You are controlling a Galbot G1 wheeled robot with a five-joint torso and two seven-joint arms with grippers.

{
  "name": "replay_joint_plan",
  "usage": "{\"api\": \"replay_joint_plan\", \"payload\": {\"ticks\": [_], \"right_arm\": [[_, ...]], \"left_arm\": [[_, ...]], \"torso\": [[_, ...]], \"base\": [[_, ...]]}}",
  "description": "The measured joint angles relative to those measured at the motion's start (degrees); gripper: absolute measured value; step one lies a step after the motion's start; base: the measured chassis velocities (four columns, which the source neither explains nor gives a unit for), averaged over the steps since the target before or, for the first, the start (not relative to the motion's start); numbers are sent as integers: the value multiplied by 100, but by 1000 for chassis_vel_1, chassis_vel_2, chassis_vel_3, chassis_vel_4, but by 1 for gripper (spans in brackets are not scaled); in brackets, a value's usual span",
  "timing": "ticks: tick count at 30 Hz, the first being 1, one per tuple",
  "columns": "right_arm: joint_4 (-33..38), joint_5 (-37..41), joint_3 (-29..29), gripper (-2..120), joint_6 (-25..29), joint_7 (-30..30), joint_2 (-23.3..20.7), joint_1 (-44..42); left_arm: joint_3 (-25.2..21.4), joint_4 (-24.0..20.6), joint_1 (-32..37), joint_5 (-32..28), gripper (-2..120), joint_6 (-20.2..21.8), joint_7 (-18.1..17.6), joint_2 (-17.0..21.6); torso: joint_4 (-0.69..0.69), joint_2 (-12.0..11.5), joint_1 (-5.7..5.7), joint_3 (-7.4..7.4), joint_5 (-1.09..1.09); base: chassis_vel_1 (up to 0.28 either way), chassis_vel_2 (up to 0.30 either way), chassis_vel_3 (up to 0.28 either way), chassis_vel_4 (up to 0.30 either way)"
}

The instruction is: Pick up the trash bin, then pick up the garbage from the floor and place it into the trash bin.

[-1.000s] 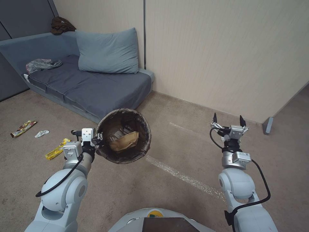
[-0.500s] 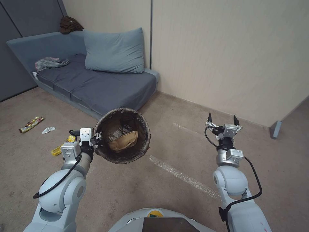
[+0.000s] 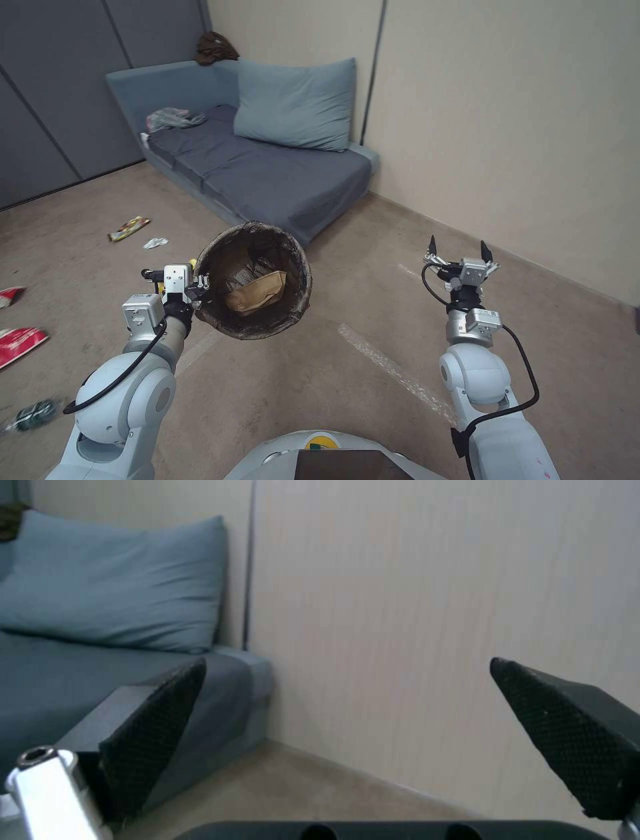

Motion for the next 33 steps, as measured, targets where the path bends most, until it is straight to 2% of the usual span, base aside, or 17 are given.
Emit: {"api": "replay_joint_plan", "payload": {"ticks": [33], "right_arm": [[-36, -52, -134, 100, 0, 12, 97, -50]], "left_arm": [[13, 18, 19, 4, 0, 0, 10, 64]], "torso": [[-1, 0, 0, 0, 0]], "base": [[115, 120, 121, 123]]}}
